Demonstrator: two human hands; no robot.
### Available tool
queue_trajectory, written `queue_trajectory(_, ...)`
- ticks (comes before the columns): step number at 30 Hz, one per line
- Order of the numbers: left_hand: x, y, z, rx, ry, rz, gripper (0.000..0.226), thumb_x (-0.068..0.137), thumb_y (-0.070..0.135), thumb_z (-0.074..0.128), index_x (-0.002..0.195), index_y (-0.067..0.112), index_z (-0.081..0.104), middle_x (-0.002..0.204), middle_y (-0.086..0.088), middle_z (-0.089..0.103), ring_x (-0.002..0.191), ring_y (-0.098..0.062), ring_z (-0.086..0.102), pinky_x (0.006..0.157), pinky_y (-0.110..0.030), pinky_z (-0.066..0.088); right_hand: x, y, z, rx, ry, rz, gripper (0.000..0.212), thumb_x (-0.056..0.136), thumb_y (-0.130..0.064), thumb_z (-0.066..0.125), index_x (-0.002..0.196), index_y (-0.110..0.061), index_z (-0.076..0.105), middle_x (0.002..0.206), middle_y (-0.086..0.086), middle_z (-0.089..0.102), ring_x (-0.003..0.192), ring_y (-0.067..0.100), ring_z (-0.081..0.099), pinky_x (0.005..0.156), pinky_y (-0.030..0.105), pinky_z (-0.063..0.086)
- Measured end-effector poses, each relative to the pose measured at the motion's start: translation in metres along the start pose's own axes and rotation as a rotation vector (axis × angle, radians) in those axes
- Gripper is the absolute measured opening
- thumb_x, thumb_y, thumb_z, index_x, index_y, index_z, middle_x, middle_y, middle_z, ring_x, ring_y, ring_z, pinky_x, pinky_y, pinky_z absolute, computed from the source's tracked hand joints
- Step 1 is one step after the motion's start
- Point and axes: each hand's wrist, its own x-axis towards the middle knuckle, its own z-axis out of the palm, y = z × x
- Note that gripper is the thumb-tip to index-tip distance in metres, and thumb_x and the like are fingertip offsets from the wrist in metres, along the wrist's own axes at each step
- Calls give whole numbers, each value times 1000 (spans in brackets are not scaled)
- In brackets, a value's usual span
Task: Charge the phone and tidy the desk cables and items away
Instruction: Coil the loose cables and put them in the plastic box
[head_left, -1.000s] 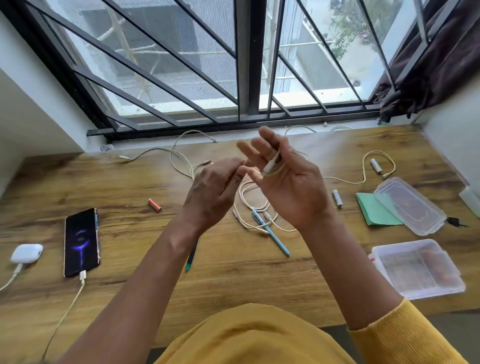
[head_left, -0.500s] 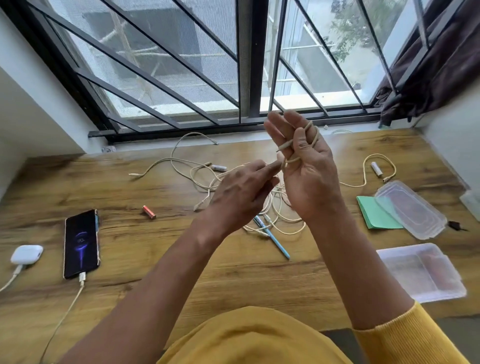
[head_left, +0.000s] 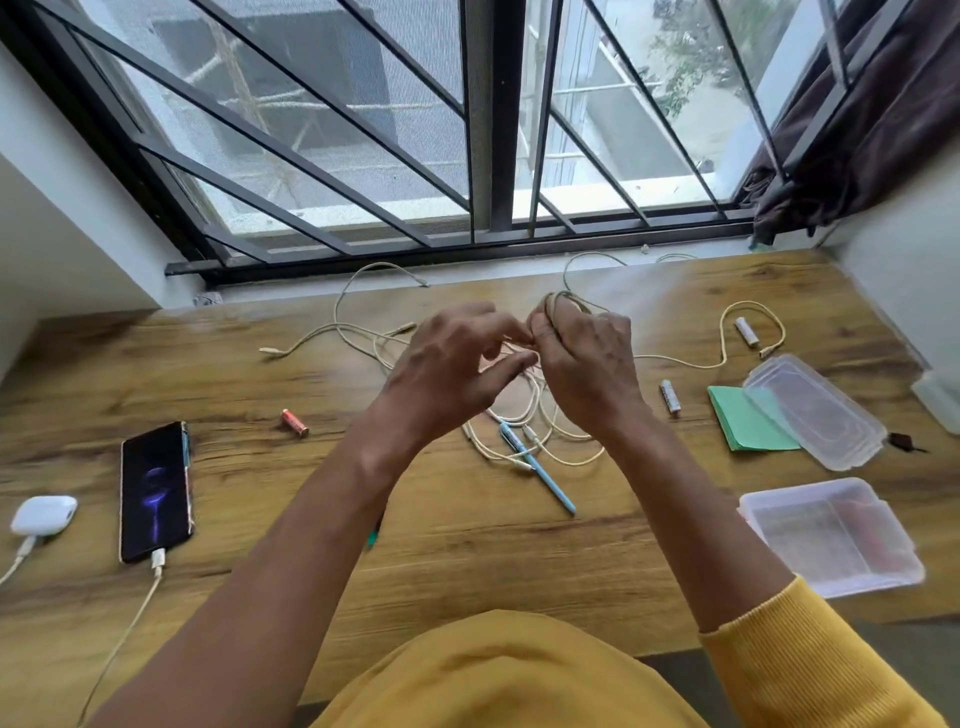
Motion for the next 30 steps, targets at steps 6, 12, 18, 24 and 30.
queue_trajectory(6,10,-29,-24,32,48,-60,23,98,48,63,107,31,76,86,16,49,81,5,46,68,-22,33,-5,13,-11,600,-438,168,62,107,-51,41,56,-17,49,48,-8,39,45,12,31,52,30,29)
queue_trajectory(12,20,-24,-19,4,128,-69,23,108,32,59,123,29,77,88,6,51,81,-9,49,68,-18,33,-2,-6,-20,1401,-563,168,48,110,-32,40,65,-17,39,51,-2,28,46,19,33,74,44,47)
queue_trajectory(18,23,-11,-7,3,126,-103,34,110,24,53,141,29,65,94,8,49,81,-7,46,64,-24,36,18,-16,-32,1802,-414,204,53,112,-38,30,88,-19,73,88,-2,76,115,23,71,129,60,8)
queue_trajectory(24,13,3,3,-44,54,-107,40,109,35,55,149,30,60,100,6,69,86,-13,62,69,-36,48,35,-16,-39,1816,-184,120,45,117,-33,23,150,-15,49,162,11,47,156,22,35,132,56,9)
queue_trajectory(30,17,14,-10,-21,60,-72,36,98,43,67,130,30,74,79,11,58,70,-5,53,64,-31,46,31,-9,-21,863,77,25,32,112,-13,45,134,-1,64,129,10,73,128,20,66,115,38,47)
